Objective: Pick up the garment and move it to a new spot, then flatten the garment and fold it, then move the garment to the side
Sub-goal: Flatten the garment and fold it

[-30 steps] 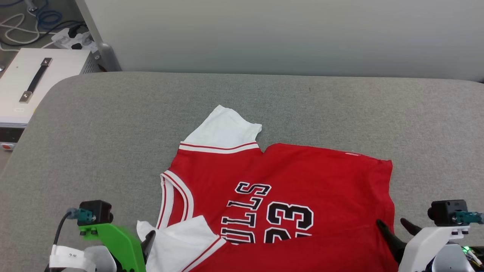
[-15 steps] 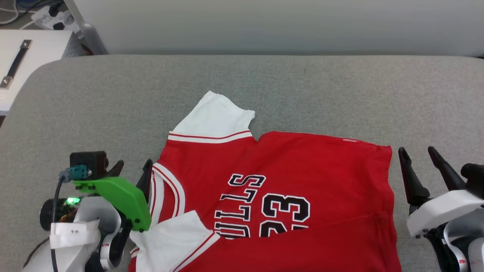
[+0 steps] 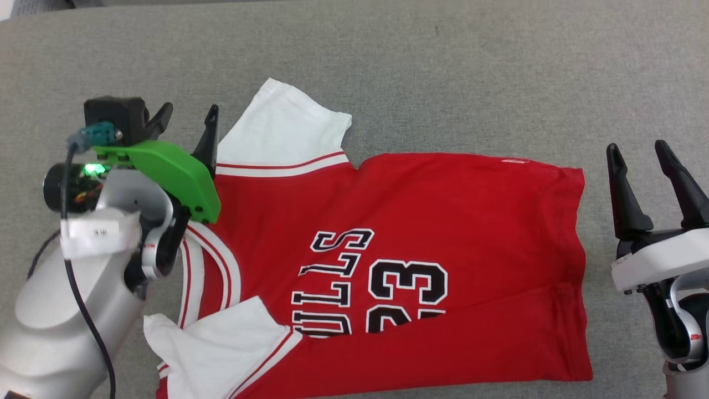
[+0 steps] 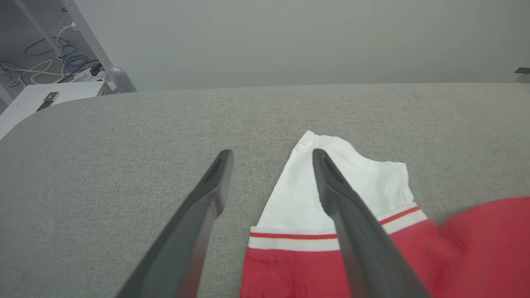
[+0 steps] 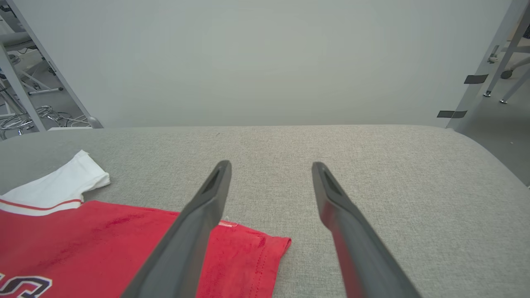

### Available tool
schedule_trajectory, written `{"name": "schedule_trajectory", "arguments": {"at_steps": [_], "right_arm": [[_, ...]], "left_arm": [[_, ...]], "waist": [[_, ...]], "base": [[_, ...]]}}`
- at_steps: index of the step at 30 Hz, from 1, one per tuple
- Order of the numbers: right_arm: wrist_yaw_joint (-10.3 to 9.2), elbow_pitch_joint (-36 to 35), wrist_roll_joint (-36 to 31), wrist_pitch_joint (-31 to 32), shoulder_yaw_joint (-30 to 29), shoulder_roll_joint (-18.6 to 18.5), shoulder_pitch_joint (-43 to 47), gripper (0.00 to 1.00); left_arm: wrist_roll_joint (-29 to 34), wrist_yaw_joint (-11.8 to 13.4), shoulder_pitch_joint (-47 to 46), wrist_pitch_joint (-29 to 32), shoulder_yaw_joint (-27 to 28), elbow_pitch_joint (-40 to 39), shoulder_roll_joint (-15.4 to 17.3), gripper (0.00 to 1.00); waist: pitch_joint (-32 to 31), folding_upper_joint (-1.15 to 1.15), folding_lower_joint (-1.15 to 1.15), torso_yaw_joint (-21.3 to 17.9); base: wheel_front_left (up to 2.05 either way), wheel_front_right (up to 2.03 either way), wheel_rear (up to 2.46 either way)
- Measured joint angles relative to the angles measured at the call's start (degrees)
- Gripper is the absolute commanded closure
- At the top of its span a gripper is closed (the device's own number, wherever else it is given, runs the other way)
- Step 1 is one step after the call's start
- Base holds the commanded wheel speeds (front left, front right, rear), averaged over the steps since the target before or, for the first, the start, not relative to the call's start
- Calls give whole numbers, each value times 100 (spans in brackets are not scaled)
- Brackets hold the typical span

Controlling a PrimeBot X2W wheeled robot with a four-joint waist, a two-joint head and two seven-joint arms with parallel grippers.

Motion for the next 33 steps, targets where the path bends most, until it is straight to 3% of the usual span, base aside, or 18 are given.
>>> {"name": "schedule_trajectory", "arguments": {"at_steps": [7,10,16,26,27,28,29,30,33], "right_arm": [[0,89,52,-55,82,-19,-211,0],[0,159,58,-111,160,-20,-291,0],[0,298,177,-237,287,-7,-405,0],[0,558,336,-379,344,-2,-468,0],[0,578,359,-378,337,-11,-468,0],[0,592,379,-378,332,-16,-469,0],[0,603,402,-376,336,-27,-475,0],[0,620,432,-332,349,-48,-492,0],[0,657,517,-231,371,-156,-555,0]], "left_arm": [[-557,-902,-1073,1268,-113,756,22,0],[-761,-1122,-1437,1942,-211,1080,56,0],[-834,-1254,-1973,2941,-471,1633,113,0],[-917,-1263,-2483,4010,-622,2190,256,0],[-958,-1263,-2513,4094,-619,2189,260,13],[-979,-1262,-2521,4134,-620,2190,259,69],[-1005,-1261,-2521,4163,-620,2191,257,92],[-1048,-1258,-2522,4173,-619,2197,248,100],[-1133,-1250,-2507,4179,-619,2240,192,100]], "waist": [[445,0,0,-259],[562,0,0,-416],[810,0,0,-690],[1115,0,-1,-1052],[1130,0,-1,-1062],[1139,0,-1,-1064],[1140,0,-1,-1061],[1138,0,-1,-1053],[1133,0,-1,-1025]], "base": [[0,0,0],[0,0,0],[0,0,0],[0,0,0],[0,0,0],[0,0,0],[0,0,0],[0,0,0],[0,0,0]]}}
